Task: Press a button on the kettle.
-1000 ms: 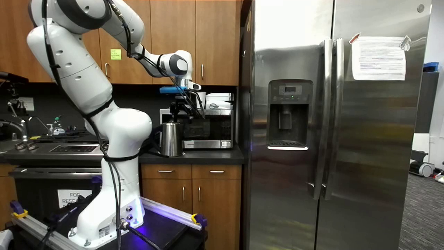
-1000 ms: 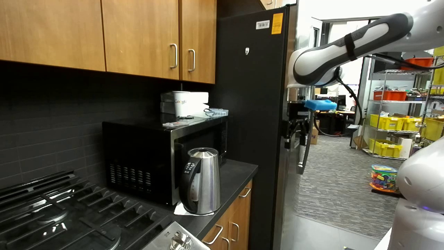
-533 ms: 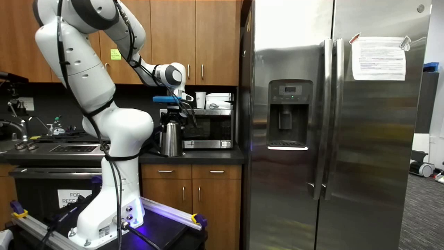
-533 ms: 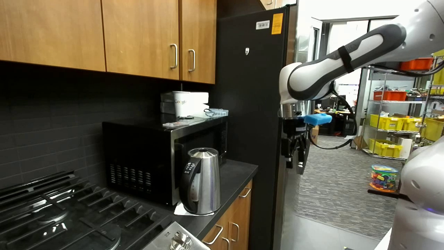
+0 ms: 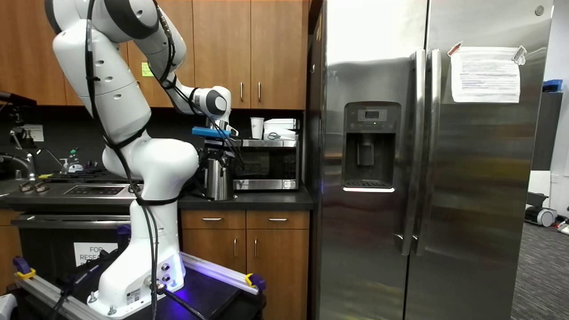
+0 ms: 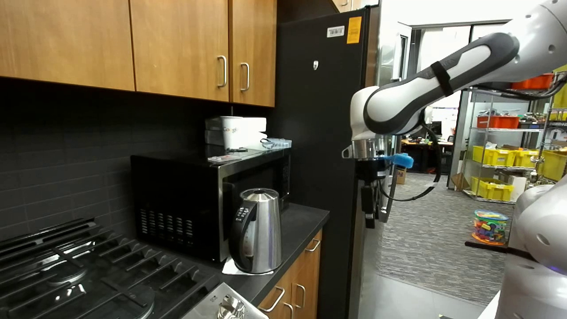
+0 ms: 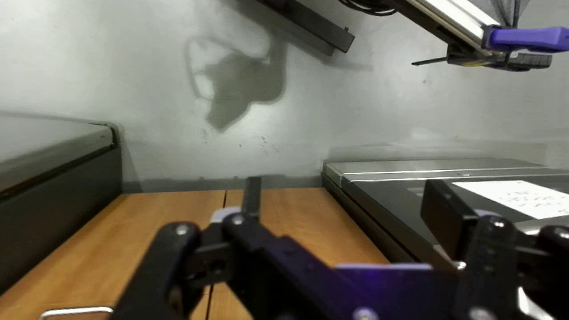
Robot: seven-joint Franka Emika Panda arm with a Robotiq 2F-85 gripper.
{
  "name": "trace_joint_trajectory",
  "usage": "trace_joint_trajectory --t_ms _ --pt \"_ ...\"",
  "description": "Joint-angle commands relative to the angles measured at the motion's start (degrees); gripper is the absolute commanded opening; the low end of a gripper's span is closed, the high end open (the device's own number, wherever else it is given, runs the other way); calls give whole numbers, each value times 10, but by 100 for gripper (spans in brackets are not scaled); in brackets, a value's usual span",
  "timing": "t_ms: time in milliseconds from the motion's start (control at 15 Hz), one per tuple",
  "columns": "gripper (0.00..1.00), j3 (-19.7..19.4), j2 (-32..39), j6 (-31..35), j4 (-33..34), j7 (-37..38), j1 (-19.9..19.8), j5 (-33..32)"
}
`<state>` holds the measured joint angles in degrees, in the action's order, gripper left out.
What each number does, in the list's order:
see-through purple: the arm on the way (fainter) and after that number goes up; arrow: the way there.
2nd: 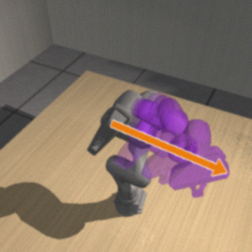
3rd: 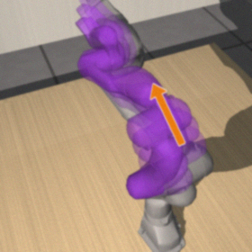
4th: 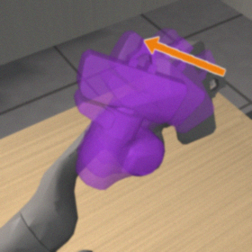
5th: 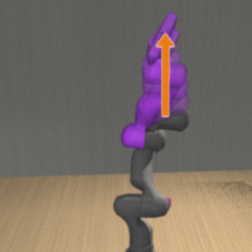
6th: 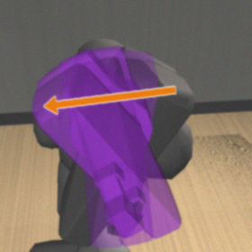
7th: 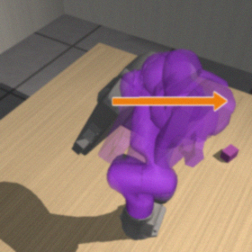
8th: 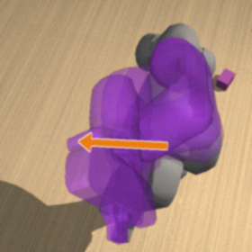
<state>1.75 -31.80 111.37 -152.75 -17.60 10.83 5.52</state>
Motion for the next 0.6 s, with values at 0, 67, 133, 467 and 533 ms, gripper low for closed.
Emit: trace_joint_trajectory --t_ms 0,67,133,467,533 --pt "61 -7 -21 -27 -1 -88 28 -9" --pt "52 -5 -27 -39 -2 -108 34 -17" --pt "45 -5 -32 -50 -3 -129 38 -27" --pt "7 10 -68 -37 -13 -162 50 -68" --pt "1 13 -74 -23 -16 -146 50 -63"
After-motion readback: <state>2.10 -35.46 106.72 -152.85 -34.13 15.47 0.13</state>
